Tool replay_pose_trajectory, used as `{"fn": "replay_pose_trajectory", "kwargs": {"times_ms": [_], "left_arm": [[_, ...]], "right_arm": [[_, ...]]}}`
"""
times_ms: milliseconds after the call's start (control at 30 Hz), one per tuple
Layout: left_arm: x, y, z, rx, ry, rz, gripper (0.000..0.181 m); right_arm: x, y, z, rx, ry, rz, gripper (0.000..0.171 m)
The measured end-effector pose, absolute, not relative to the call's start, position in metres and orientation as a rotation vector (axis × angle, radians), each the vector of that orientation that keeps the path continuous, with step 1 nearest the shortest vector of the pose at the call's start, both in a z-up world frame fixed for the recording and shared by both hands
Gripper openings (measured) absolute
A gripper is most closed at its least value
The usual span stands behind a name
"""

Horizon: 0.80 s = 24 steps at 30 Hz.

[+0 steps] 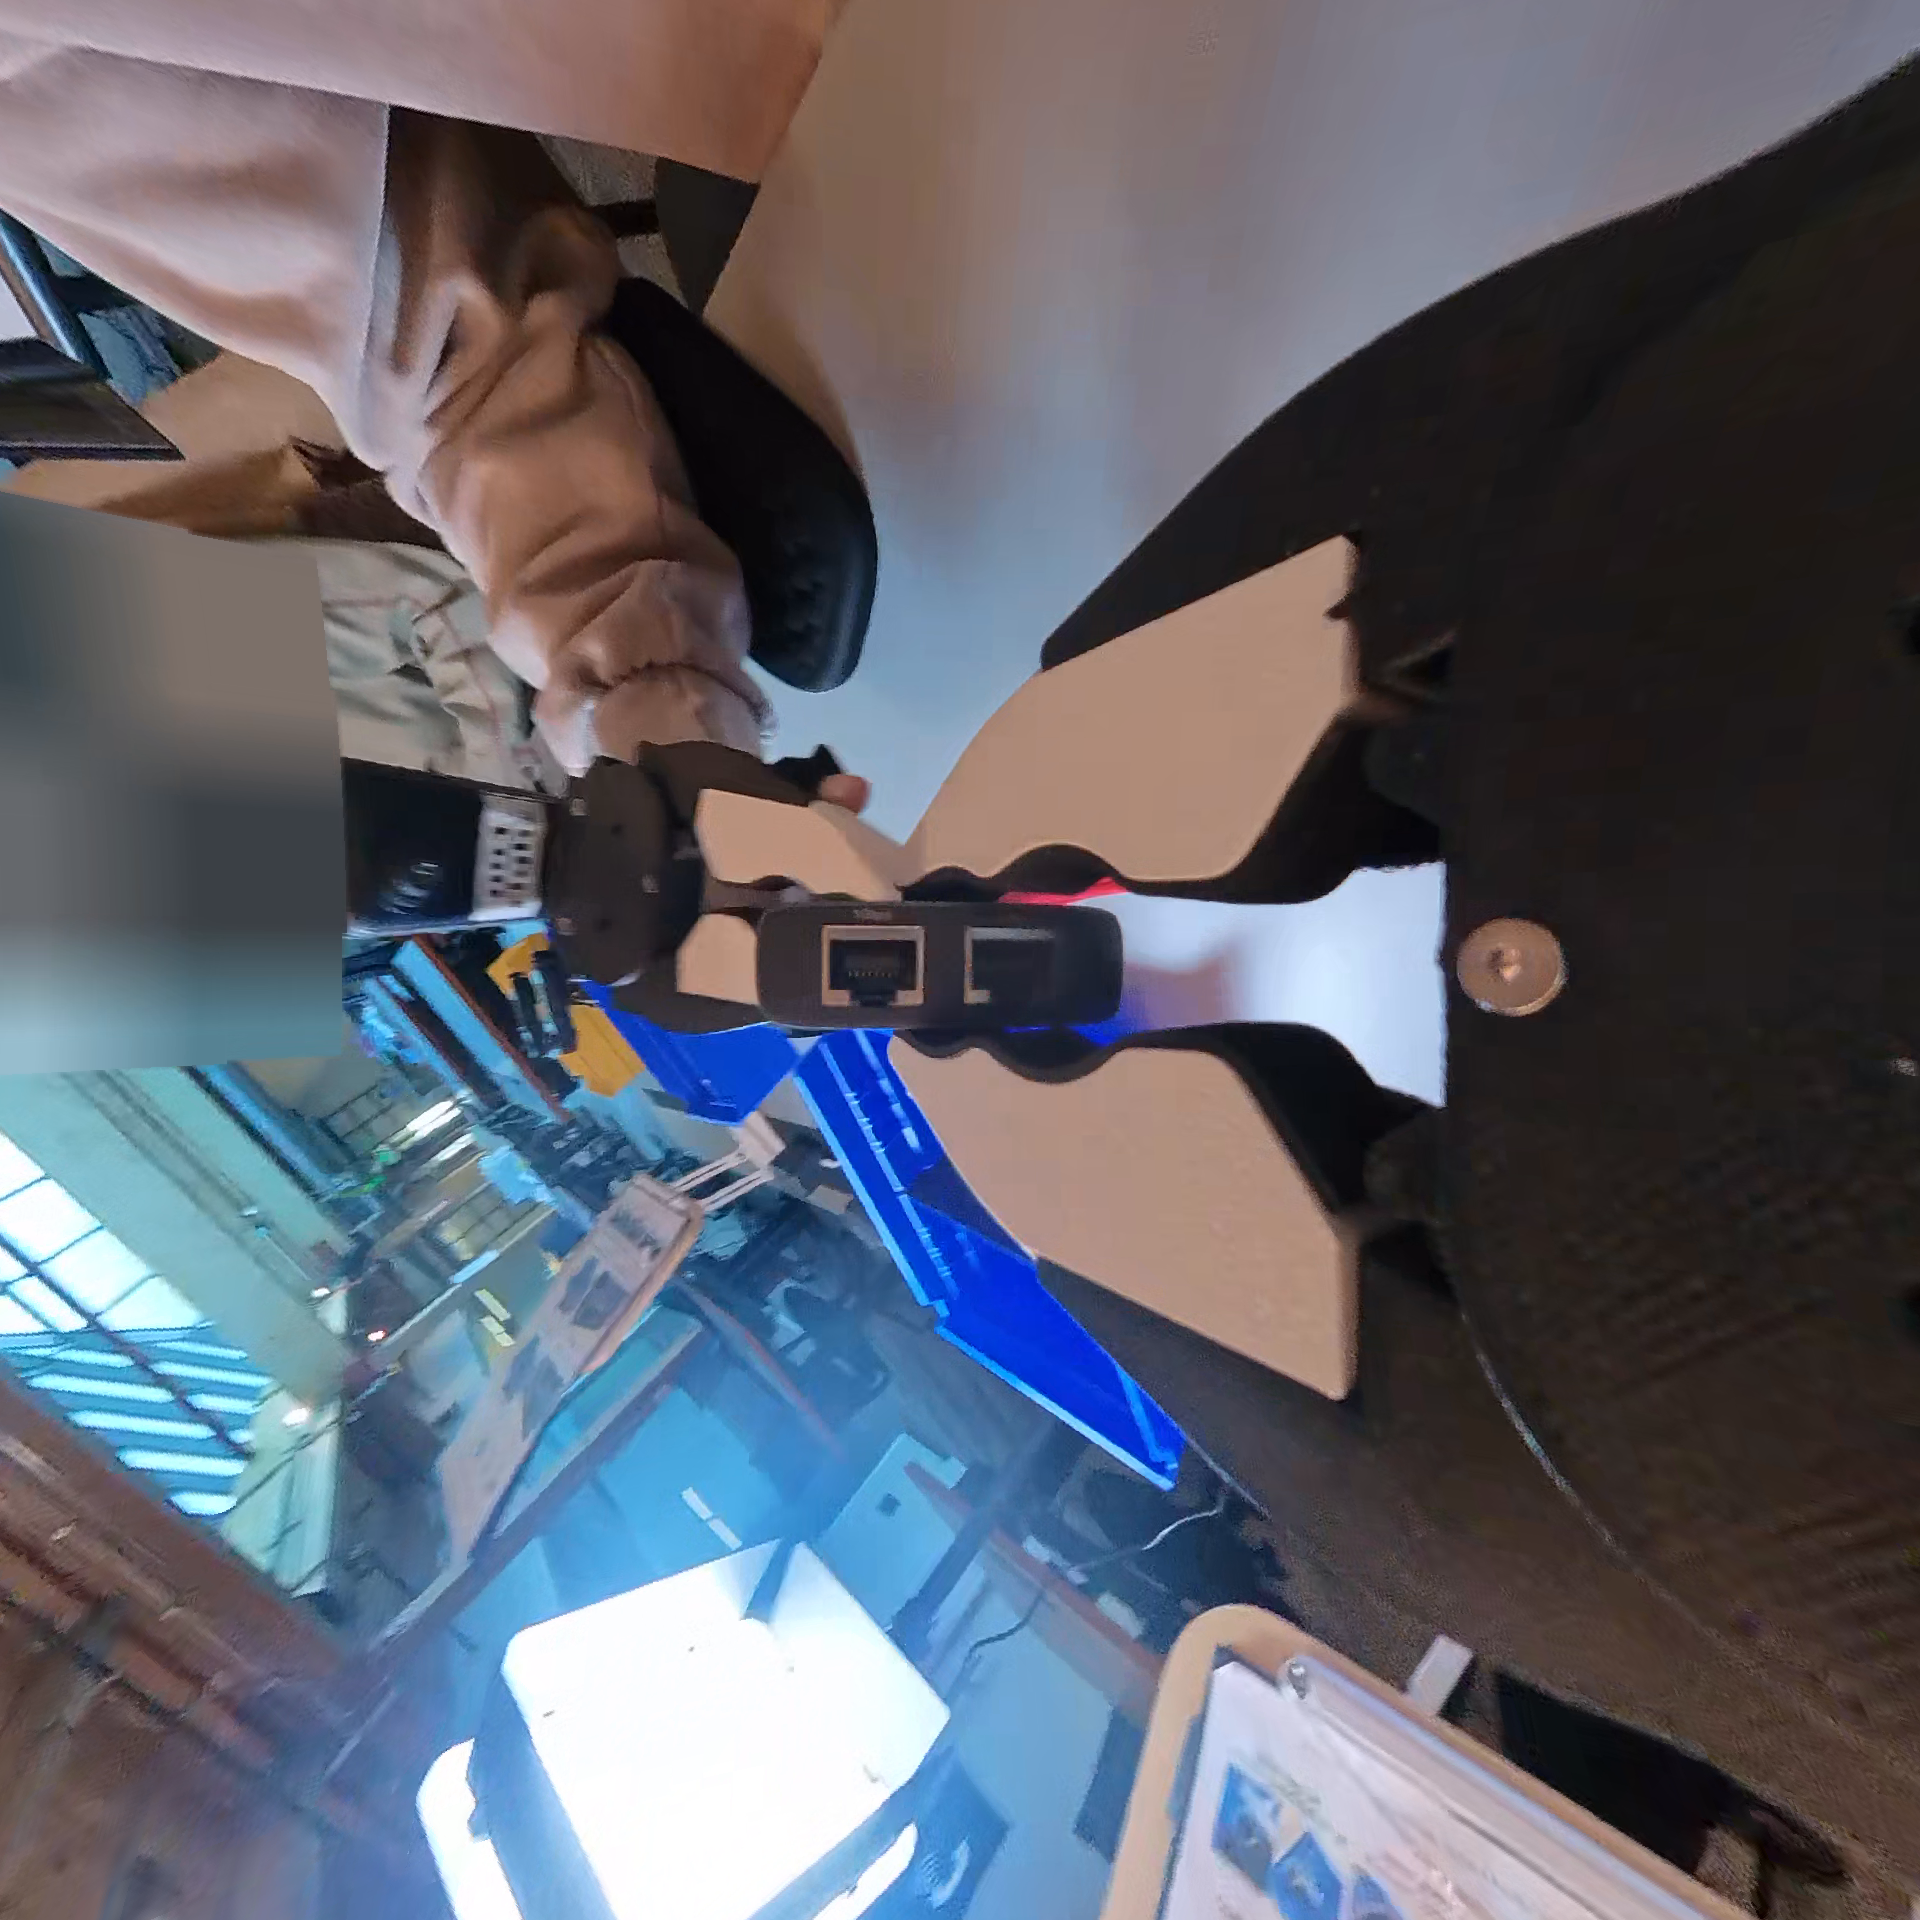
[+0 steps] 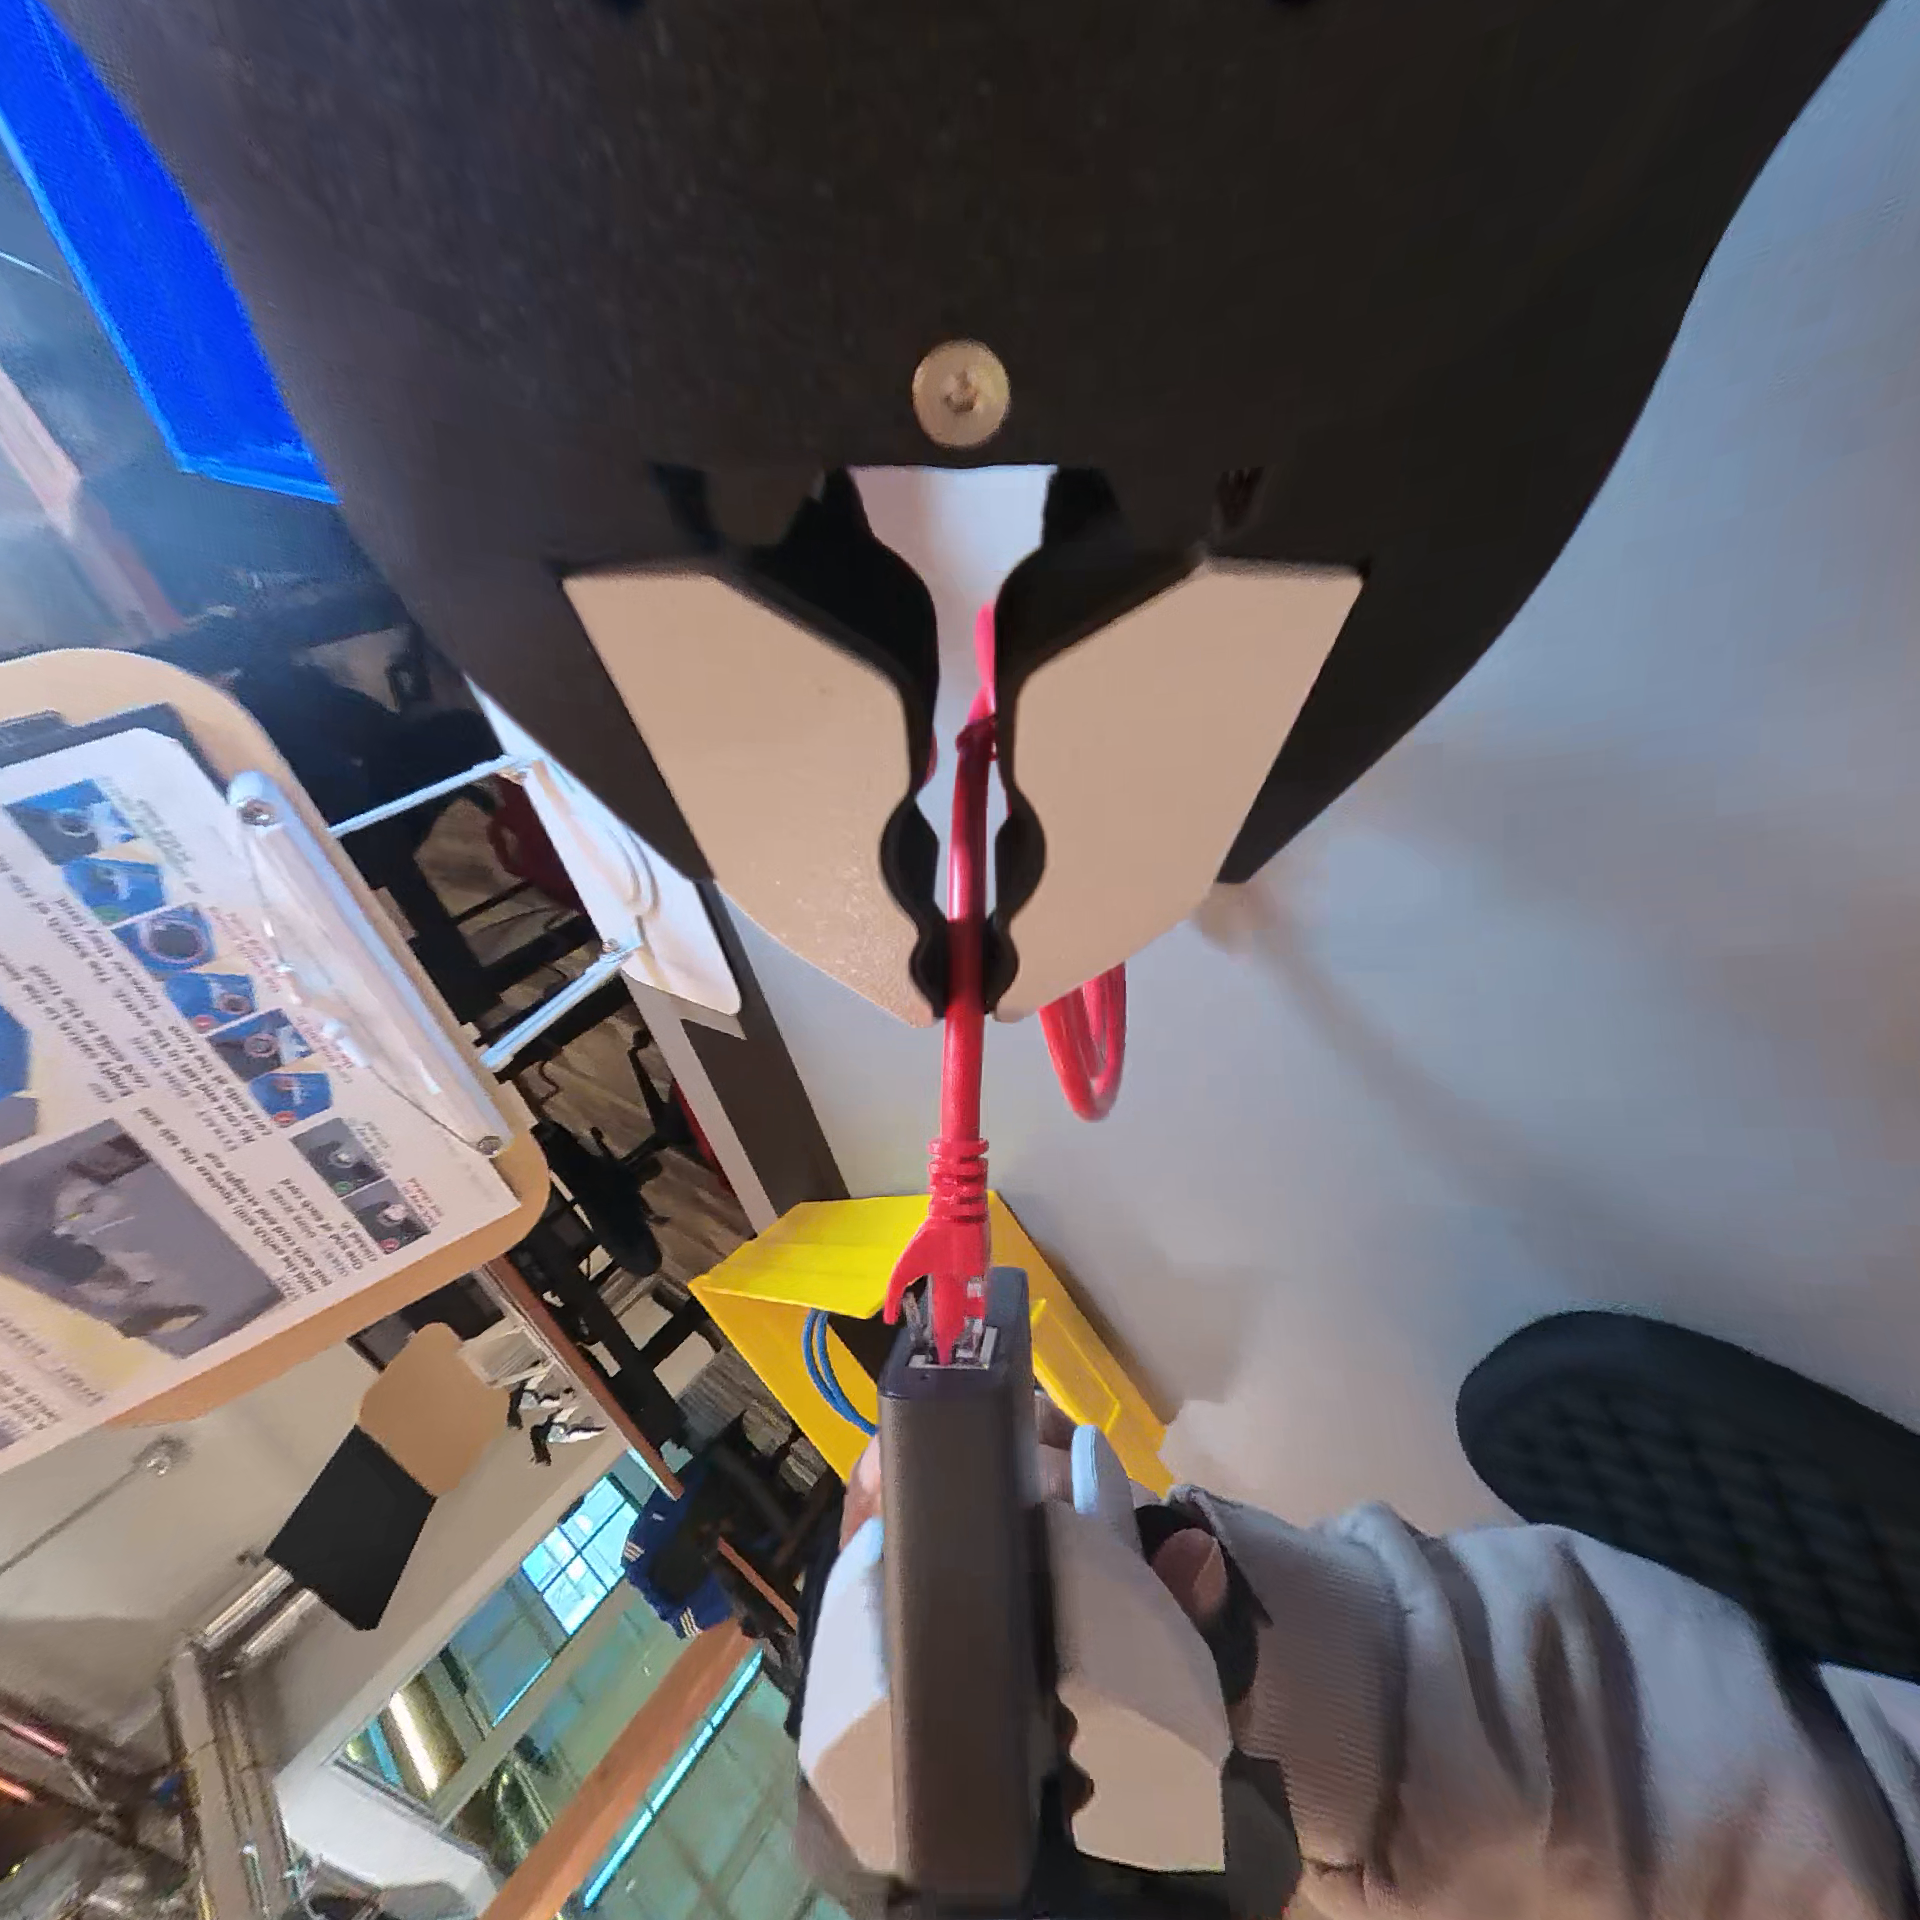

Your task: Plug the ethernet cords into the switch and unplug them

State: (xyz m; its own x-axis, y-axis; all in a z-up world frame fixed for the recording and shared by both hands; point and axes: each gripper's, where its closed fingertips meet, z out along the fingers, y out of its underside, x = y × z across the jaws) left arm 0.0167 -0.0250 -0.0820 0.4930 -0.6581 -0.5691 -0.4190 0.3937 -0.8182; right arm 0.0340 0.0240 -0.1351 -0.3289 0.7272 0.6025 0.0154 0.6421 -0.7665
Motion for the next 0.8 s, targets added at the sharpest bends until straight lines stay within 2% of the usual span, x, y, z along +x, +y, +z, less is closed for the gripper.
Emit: {"fn": "replay_pose_trajectory", "kwargs": {"times_ms": [367,500,667,800], "left_arm": [[-0.017,0.008,-0.139,-1.429,1.287,0.273,0.022],[-0.017,0.011,-0.134,-1.361,1.237,0.240,0.022],[-0.019,0.015,-0.129,-1.305,1.202,0.274,0.022],[-0.029,0.019,-0.122,-1.307,1.147,0.317,0.022]], "right_arm": [[0.033,0.041,-0.135,-0.540,-1.766,0.339,0.006],[0.033,0.039,-0.132,-0.572,-1.762,0.395,0.006],[0.042,0.019,-0.100,-0.535,-1.650,0.641,0.020],[0.043,0.011,-0.091,-0.469,-1.606,0.546,0.020]]}}
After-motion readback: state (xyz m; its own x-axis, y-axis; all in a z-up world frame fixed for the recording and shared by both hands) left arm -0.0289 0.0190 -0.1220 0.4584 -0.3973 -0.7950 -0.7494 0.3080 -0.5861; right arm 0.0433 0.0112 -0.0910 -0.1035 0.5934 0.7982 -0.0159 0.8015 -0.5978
